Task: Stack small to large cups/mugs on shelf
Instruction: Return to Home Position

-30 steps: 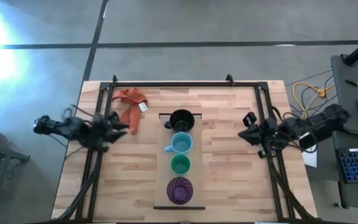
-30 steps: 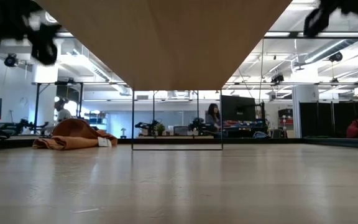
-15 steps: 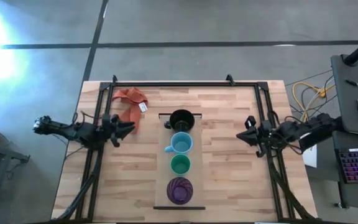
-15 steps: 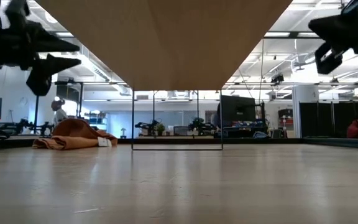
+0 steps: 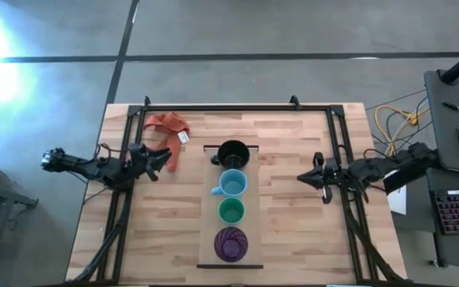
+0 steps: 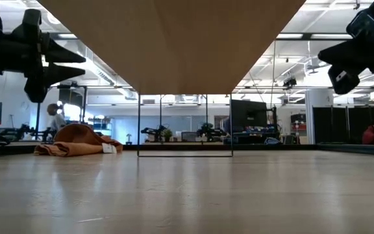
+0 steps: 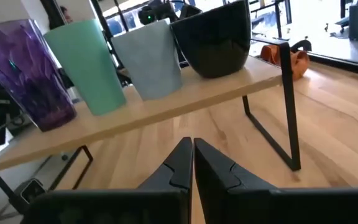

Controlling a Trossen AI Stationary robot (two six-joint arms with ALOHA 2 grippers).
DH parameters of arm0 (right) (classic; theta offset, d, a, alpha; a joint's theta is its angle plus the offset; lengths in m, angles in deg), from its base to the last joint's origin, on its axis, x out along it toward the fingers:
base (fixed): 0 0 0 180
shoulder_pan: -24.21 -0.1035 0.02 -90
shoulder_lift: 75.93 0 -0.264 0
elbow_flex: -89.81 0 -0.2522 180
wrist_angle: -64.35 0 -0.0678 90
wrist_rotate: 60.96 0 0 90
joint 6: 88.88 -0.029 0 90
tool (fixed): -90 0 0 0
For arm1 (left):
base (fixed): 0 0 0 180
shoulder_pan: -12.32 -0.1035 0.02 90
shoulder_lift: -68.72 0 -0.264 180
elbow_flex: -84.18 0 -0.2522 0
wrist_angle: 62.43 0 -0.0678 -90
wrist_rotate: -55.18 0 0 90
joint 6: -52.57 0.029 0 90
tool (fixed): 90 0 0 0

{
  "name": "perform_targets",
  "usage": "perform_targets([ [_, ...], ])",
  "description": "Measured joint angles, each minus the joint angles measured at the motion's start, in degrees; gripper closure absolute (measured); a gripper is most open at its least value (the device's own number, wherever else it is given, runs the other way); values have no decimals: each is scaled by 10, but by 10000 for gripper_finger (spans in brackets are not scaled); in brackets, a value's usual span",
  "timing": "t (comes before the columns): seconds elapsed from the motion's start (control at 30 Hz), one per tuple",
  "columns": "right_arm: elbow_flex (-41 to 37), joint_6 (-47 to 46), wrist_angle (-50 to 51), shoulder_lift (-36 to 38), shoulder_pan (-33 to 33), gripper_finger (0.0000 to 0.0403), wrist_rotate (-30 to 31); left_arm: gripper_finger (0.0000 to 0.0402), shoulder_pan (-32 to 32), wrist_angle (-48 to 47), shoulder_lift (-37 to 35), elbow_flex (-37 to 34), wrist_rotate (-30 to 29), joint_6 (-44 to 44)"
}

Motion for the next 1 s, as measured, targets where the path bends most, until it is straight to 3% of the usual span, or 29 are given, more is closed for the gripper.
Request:
perform_targets([
  [1.0,0,0,-2,-9,0,394,0,267,0,3,5,-1,0,0],
])
